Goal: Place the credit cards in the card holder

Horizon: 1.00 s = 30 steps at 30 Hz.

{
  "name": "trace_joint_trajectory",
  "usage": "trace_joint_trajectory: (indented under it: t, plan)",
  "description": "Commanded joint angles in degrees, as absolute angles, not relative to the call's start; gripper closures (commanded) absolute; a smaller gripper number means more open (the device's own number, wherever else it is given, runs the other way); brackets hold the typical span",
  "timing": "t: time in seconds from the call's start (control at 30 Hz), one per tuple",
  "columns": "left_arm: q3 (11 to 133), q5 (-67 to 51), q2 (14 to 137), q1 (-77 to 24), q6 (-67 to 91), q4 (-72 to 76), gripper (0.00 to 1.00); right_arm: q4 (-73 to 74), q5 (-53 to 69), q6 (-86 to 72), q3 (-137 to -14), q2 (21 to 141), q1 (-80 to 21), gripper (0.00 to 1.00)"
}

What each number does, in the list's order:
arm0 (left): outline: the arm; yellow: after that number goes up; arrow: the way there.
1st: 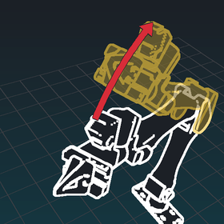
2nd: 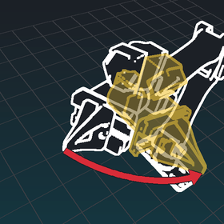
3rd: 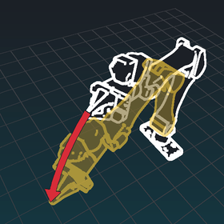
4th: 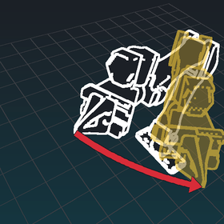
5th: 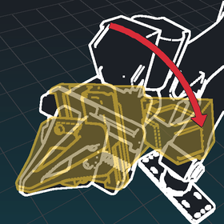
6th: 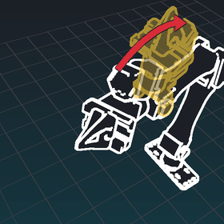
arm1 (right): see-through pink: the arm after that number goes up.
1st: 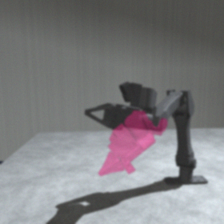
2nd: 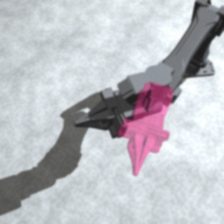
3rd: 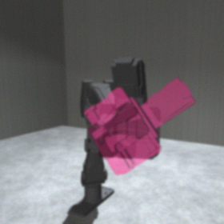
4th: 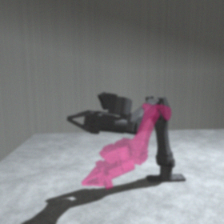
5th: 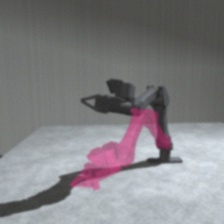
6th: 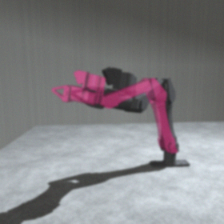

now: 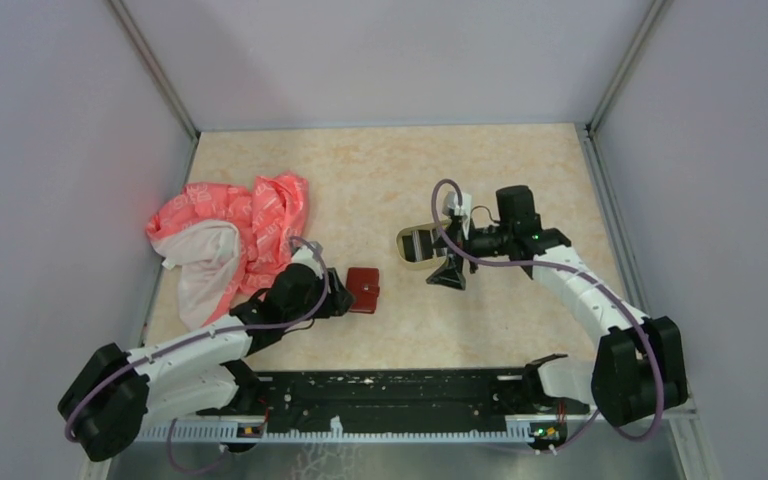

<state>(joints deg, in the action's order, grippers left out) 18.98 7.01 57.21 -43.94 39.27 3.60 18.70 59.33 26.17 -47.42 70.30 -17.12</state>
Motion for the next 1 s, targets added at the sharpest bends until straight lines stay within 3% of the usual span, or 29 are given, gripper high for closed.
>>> trace_joint_trajectory:
  t: [0.0, 0.3, 0.63, 0.97]
  plan:
    - [21.51, 9.35, 59.92, -43.68, 40.49, -0.52, 0.4, 22.77, 58.45, 36.12, -47.29, 69.48, -17.22, 0.02]
    - [22.94, 11.46, 64.05, -43.68, 41.54, -5.18, 0.44, 25.59, 51.51, 41.75, -46.81, 68.93, -22.05, 0.02]
    - [26.62, 8.35, 72.5, -43.06, 40.2, 1.59, 0.48, 24.96, 50.71, 41.68, -46.43, 69.96, -25.99, 0.02]
    - [27.12, 4.59, 80.36, -42.28, 42.1, 4.12, 0.74, 19.16, 45.72, 42.77, -42.46, 71.84, -32.87, 0.06]
